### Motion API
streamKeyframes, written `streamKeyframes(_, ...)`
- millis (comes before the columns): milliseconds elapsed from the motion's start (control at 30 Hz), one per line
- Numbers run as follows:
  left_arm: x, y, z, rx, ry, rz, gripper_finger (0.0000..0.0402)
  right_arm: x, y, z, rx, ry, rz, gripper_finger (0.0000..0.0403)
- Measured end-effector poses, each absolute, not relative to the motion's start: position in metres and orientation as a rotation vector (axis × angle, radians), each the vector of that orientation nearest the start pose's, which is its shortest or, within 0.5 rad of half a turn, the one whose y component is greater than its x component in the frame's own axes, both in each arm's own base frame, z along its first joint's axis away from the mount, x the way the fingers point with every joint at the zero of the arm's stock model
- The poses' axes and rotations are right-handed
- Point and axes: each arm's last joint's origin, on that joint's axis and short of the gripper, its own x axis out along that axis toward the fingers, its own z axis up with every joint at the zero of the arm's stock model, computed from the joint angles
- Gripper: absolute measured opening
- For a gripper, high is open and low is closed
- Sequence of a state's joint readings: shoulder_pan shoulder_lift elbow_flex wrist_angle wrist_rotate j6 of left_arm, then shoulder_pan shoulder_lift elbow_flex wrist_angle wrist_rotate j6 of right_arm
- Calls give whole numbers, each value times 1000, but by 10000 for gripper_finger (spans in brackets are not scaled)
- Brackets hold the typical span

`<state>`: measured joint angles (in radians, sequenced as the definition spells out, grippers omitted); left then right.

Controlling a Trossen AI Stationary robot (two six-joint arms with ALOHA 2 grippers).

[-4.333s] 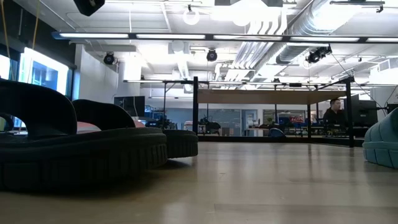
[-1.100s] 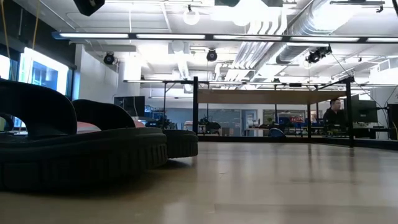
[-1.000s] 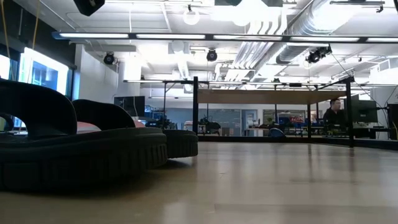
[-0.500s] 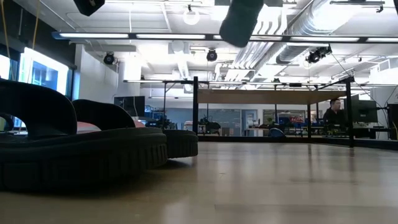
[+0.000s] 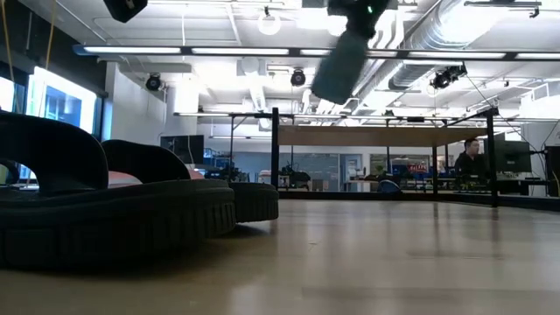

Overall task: Pick and place slides into the shelf
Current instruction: Put the left green slide on to the shelf

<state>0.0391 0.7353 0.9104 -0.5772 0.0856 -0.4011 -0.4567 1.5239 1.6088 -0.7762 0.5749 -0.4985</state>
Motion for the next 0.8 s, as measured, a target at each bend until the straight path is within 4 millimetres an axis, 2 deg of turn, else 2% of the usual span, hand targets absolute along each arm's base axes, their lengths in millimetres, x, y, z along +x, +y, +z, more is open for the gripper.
streamKeyframes(200, 144, 3, 345, -421, 406, 35, 1, 265, -139, 360, -504, 972, -792, 0)
streamKeyframes(400, 144, 3, 344, -421, 406, 35, 1, 268, -135, 343, -526, 1034, -797, 0)
streamKeyframes(800, 144, 3, 344, -421, 406, 35, 1, 285, -143, 316, -540, 1135, -796, 0)
